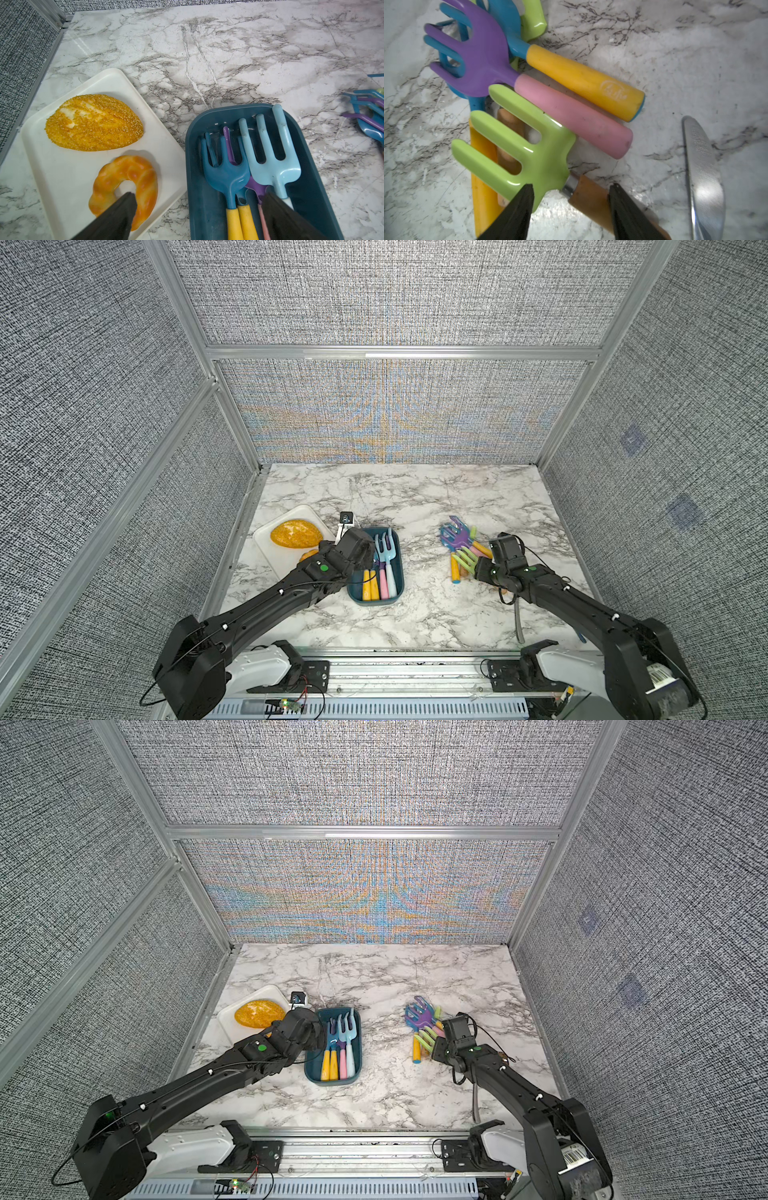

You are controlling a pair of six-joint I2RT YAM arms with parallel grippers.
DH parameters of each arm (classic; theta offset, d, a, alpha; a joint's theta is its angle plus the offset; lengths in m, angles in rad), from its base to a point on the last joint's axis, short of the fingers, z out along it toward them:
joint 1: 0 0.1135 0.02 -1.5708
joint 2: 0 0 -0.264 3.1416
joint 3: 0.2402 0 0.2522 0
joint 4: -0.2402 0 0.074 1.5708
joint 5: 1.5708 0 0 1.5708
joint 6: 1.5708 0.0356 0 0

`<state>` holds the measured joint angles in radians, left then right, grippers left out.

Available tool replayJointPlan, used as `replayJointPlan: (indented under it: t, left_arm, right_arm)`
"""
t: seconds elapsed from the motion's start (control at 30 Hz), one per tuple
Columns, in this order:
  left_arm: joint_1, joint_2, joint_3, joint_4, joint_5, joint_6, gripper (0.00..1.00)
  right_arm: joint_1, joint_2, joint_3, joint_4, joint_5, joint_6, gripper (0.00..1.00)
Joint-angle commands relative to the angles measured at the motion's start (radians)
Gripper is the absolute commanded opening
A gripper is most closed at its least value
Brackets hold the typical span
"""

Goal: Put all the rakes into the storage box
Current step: Adjust the rake at the center of the board.

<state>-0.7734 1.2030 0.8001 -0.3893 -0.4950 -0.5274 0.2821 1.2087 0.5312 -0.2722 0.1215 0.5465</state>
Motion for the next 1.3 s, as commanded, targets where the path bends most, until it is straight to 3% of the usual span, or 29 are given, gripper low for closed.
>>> replayJointPlan:
  t: [0.0, 0.3, 0.5, 0.73, 1.27]
  left_arm:
    - [0.002, 0.011, 0.007, 0.021, 0.018, 0.003, 0.99]
    - [0.002, 0.018, 0.01, 0.02, 0.013, 0.004, 0.99]
    - [0.002, 0.028, 0.01, 0.023, 0.009, 0.006, 0.99]
    - [0.003, 0.036, 0.011, 0.024, 0.01, 0.007, 0.99]
    - [0.003, 0.011, 0.001, 0.024, -0.002, 0.008, 0.99]
  right_arm:
    - [-0.009, 0.032, -0.002, 0.011, -0.022, 0.006, 0.63]
    - [0.061, 0.048, -0.029, 0.004, -0.082, 0.025, 0.47]
    - [0.179, 0.08, -0.019, -0.035, -0.006, 0.077, 0.48]
    - [0.282, 0.153, 0.025, -0.088, 0.089, 0.107, 0.57]
    - [0.412, 0.052, 0.084, -0.175, 0.089, 0.139, 0.61]
